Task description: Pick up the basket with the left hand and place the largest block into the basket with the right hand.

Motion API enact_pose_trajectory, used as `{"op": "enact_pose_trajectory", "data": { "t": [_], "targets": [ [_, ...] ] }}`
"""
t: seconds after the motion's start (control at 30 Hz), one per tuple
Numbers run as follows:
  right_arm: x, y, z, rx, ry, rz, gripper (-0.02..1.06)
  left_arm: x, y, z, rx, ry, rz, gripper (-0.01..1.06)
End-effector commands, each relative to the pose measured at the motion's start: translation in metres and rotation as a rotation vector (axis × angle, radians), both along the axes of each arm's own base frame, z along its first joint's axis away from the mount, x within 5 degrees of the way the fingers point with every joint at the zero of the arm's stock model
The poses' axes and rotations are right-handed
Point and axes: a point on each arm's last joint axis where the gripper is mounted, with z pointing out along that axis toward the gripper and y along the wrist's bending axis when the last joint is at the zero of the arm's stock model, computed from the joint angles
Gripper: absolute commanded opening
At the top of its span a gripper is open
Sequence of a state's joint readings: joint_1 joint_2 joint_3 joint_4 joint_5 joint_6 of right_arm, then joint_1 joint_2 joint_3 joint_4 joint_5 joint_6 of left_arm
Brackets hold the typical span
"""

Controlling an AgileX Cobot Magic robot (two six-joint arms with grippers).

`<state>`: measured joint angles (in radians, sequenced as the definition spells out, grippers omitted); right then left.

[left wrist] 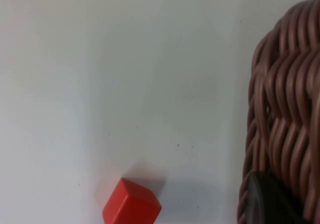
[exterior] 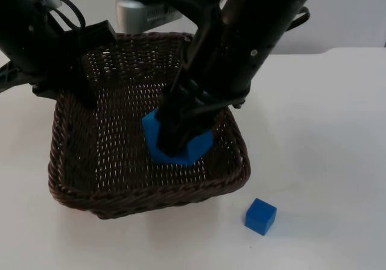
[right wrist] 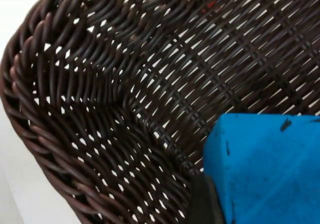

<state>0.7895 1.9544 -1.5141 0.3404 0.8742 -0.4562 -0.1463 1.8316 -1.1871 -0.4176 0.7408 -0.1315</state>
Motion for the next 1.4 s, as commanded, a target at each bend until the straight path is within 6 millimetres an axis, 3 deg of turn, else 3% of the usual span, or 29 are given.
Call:
{"op": "enact_pose_trajectory", "data": {
  "t": [0.0,0.03,0.13,0.4,0.57,0.9,1.1,1.37],
  "targets": [
    [0.000,0.001,0.002,0.012,-0.015,0.001,0.60,0.000,-0.002,0.008,-0.021,-0.022,0.016,0.00],
    [0.000,0.001,0.002,0.012,-0.015,0.001,0.60,0.000,-0.002,0.008,-0.021,-0.022,0.016,0.00],
    [0.003,0.003,0.004,0.041,-0.052,-0.013,0.76,0.000,-0.002,0.008,-0.021,-0.022,0.016,0.00],
    [0.004,0.003,0.010,0.056,-0.077,-0.020,0.76,0.000,-0.002,0.008,-0.021,-0.022,0.016,0.00],
    [0.001,-0.006,0.037,0.071,-0.159,-0.009,0.76,0.000,-0.002,0.008,-0.021,-0.022,0.016,0.00],
    [-0.023,-0.049,0.119,0.073,-0.328,-0.088,0.76,0.000,-0.002,0.008,-0.022,-0.013,0.013,0.00],
    [-0.037,-0.066,0.140,0.109,-0.374,-0.125,0.76,-0.001,-0.002,0.008,-0.022,-0.010,0.011,0.00],
    [-0.067,-0.103,0.141,0.156,-0.443,-0.195,0.76,-0.002,-0.002,0.007,-0.023,0.002,0.007,0.00]
  ]
}}
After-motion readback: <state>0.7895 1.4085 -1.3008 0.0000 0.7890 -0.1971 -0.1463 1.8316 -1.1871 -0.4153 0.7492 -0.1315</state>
